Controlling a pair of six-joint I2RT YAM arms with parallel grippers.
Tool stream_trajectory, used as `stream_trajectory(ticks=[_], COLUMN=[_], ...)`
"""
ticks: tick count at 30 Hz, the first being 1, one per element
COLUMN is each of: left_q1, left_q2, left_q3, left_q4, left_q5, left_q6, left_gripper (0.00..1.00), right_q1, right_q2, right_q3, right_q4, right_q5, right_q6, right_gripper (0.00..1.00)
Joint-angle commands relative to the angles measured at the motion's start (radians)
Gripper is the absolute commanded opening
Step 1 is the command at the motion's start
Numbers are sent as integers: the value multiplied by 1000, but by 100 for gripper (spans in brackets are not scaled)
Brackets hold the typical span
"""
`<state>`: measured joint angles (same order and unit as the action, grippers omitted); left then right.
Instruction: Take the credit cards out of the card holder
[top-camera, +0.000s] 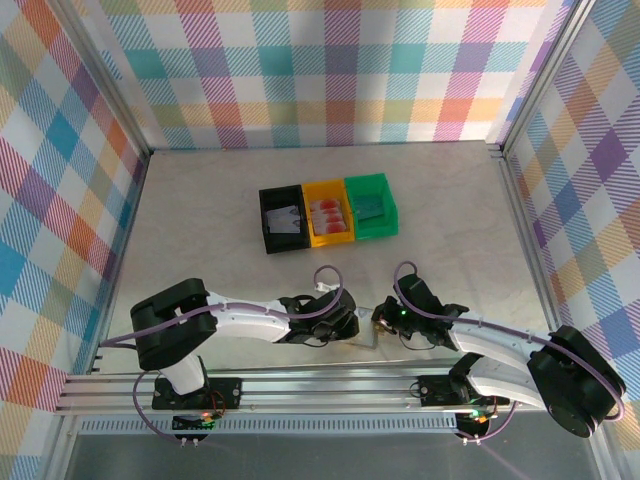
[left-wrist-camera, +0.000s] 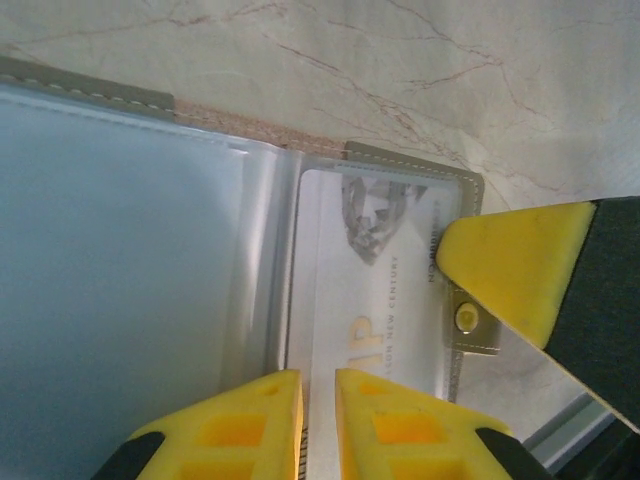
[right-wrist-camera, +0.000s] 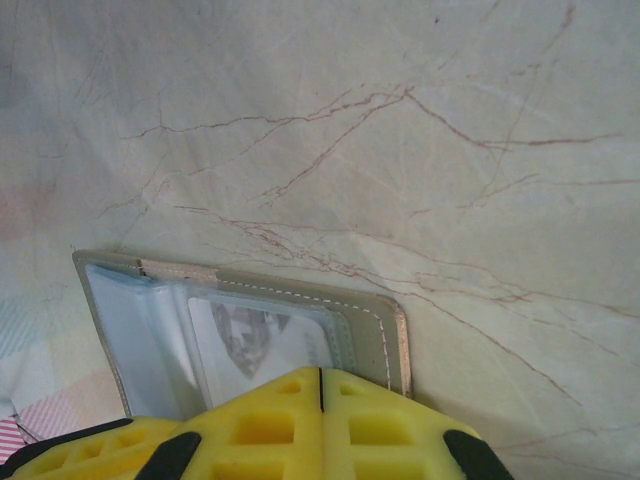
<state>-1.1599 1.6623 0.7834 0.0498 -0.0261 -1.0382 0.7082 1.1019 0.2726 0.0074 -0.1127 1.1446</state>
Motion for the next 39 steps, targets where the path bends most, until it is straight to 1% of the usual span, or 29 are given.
stream_trajectory(ticks=[1, 7, 13, 17, 22, 35, 39], left_q1=[5, -3, -6, -7, -9, -9, -12], left_q2=[-41, -15, -6, 1, 21, 6, 23], left_q3=[23, 36, 36, 37, 36, 50, 65], left_q4=[-95, -100, -65, -14, -4, -119, -138], left_q5=[-55, -51, -42, -11, 8, -31, -14], left_q6=[52, 57, 31, 16, 9, 65, 83], left_gripper=[18, 18, 18, 19, 20, 21, 22], right_q1=[6, 7, 7, 7, 7, 6, 7], right_q2=[10, 10, 12, 13, 7, 4, 3], right_q3=[-47, -45, -48, -48, -50, -54, -56], right_q4=[-118, -115, -107, -103, -104, -102, -104], right_q5=[20, 19, 18, 13, 15, 16, 18], right_q6=[-5, -4, -2, -2, -3, -5, -5], right_gripper=[0, 0, 0, 0, 0, 0, 0])
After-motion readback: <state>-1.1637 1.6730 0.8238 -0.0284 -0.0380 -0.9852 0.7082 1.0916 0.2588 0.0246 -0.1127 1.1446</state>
